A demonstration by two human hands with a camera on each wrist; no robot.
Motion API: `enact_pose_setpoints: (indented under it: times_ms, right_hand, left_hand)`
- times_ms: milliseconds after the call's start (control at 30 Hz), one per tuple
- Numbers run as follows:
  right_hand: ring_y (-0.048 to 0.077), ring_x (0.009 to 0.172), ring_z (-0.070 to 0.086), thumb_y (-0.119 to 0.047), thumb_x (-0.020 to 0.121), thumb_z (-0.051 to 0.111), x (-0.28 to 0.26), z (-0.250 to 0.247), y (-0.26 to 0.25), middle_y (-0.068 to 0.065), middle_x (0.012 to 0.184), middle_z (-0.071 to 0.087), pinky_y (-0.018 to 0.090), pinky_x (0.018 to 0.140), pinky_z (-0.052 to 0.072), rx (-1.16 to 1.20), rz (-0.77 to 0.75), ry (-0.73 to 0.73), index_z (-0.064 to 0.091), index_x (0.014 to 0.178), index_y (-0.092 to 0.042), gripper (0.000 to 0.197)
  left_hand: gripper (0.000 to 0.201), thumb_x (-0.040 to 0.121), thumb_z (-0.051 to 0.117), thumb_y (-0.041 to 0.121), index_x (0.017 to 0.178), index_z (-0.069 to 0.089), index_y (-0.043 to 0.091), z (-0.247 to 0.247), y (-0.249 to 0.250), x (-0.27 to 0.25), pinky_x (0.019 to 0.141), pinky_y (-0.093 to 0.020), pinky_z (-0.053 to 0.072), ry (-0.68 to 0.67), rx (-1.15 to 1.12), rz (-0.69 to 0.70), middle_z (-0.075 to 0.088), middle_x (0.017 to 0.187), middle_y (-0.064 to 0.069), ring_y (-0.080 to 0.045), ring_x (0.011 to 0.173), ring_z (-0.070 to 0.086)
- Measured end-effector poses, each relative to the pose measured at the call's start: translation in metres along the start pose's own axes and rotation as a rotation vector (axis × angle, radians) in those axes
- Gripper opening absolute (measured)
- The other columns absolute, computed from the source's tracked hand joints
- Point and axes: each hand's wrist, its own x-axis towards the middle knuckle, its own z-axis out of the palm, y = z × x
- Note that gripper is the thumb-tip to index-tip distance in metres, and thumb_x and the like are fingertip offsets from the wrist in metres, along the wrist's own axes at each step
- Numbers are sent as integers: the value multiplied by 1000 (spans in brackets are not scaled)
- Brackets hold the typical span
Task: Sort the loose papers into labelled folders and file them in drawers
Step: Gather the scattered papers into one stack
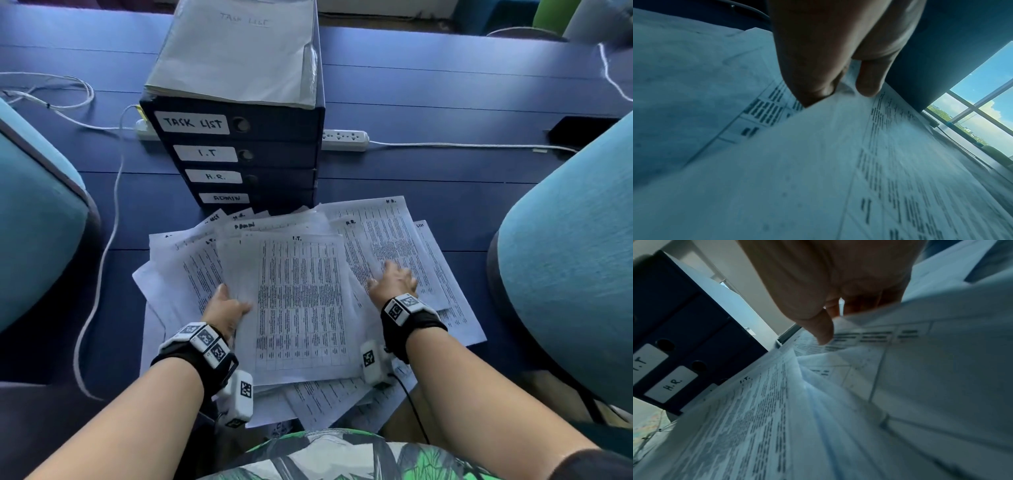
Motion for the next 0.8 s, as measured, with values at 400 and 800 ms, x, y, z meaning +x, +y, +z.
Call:
enact_pose_setpoints:
  times_ms: [400, 800]
  right_hand:
    - [24, 73, 48, -4, 91, 43, -8, -46, -4, 4, 84, 51, 28, 60, 29, 480, -207, 593, 47, 80, -14, 15]
    - [16, 81, 58, -14, 96, 43, -57, -102, -63, 5, 88, 62, 14, 73, 40, 744, -890, 962, 57, 90, -2, 19]
  left_hand:
    - [21, 97, 52, 5, 117, 49, 12, 4, 15, -25, 78, -50, 56, -20, -34, -2, 62, 103, -16, -30, 82, 62]
    - [15, 99, 49, 10, 113, 52, 10, 6, 17, -28, 103, -53, 44, 3, -7, 30, 60, 121, -17, -33, 110, 58]
